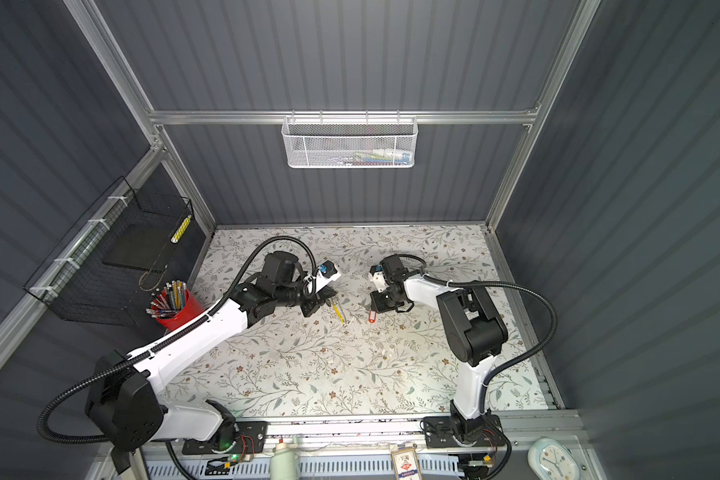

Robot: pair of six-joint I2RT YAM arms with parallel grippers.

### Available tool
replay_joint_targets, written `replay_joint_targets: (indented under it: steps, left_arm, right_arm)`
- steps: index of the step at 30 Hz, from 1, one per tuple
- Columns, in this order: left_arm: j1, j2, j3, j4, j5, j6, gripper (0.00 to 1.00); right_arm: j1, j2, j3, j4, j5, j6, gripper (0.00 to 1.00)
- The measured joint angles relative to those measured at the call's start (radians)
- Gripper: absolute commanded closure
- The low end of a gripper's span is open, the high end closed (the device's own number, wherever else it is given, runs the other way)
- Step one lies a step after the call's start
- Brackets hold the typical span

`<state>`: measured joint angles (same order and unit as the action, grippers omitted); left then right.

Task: Put the keys on the keyring
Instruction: 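Move the right gripper down toward the red-tagged key while the left gripper hovers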

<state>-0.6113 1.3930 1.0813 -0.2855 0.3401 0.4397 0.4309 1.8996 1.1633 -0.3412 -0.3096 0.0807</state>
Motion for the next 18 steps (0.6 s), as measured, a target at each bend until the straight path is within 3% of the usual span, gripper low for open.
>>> replay_joint_targets:
  steps: [5,18]
  left_arm:
    - [0.005,0.0,0.0,0.0,-0.001,0.0,1.0]
    - [0.005,0.0,0.0,0.0,-0.001,0.0,1.0]
  right_arm:
    - [0.005,0.003,0.0,0.0,0.0,0.002,0.79]
    - [0.015,0.019,0.0,0.003,-0.001,0.006,0.94]
